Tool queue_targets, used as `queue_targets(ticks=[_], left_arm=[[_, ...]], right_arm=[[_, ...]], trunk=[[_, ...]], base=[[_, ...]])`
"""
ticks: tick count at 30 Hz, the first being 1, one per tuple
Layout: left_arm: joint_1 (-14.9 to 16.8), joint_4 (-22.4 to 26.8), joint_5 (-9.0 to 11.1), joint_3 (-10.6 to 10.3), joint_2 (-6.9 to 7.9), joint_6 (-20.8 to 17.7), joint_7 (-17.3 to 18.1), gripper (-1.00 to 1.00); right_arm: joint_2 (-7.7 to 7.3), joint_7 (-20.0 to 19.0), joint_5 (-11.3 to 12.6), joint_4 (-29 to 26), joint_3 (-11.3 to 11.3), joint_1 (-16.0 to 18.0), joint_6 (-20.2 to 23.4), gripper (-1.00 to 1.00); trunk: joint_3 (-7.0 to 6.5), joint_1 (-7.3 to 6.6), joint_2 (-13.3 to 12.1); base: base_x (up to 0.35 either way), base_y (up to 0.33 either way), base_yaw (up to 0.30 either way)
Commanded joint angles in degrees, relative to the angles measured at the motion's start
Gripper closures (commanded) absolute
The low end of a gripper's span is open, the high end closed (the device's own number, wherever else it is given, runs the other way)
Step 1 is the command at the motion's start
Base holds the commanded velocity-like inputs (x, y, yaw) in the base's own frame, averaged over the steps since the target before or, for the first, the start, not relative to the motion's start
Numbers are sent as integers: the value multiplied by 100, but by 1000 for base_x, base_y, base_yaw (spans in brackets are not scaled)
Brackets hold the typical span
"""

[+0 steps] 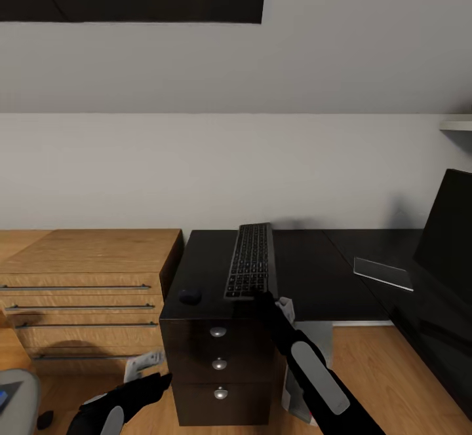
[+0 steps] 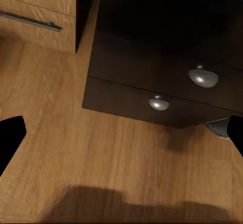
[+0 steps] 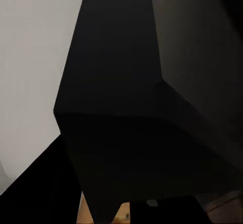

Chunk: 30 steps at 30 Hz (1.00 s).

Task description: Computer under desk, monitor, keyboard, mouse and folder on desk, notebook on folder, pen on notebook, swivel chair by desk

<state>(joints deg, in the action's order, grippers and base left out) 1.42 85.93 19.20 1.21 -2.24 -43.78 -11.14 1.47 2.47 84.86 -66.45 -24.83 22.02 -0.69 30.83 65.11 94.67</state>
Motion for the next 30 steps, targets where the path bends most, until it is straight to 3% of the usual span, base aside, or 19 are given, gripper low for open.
queue_targets(ticks=[1, 7, 10, 15, 27, 30], left_arm=[[4, -198, 62, 26, 4, -16, -41, -100], [3, -739, 45, 43, 14, 117, -68, -100], [2, -1045, 48, 64, 37, 551, -54, -100], [1, -1355, 43, 98, 149, 953, -41, -100], [3, -1398, 57, 80, 160, 1090, -63, -100], [1, -1394, 47, 28, 153, 1097, -95, -100]], right_arm=[[-4, 37, 42, -9, -56, 2, -2, 100], [-11, 39, 41, 3, -103, 3, 2, 100], [-6, 27, 43, 7, -121, 4, -10, 100], [7, -32, 55, 33, -140, 3, -5, 100], [-14, -168, 59, 73, -128, 4, -2, 100], [2, -173, 63, 289, -133, 4, -2, 100]], trunk=[[6, -1, 4], [6, -1, 4], [6, -1, 4], [6, -1, 4], [6, -1, 4], [60, 65, 124]], base=[[-110, 71, 0], [-202, 139, 0], [-260, 185, 0], [-270, 194, 0], [-60, 42, 0], [0, 0, 0]])
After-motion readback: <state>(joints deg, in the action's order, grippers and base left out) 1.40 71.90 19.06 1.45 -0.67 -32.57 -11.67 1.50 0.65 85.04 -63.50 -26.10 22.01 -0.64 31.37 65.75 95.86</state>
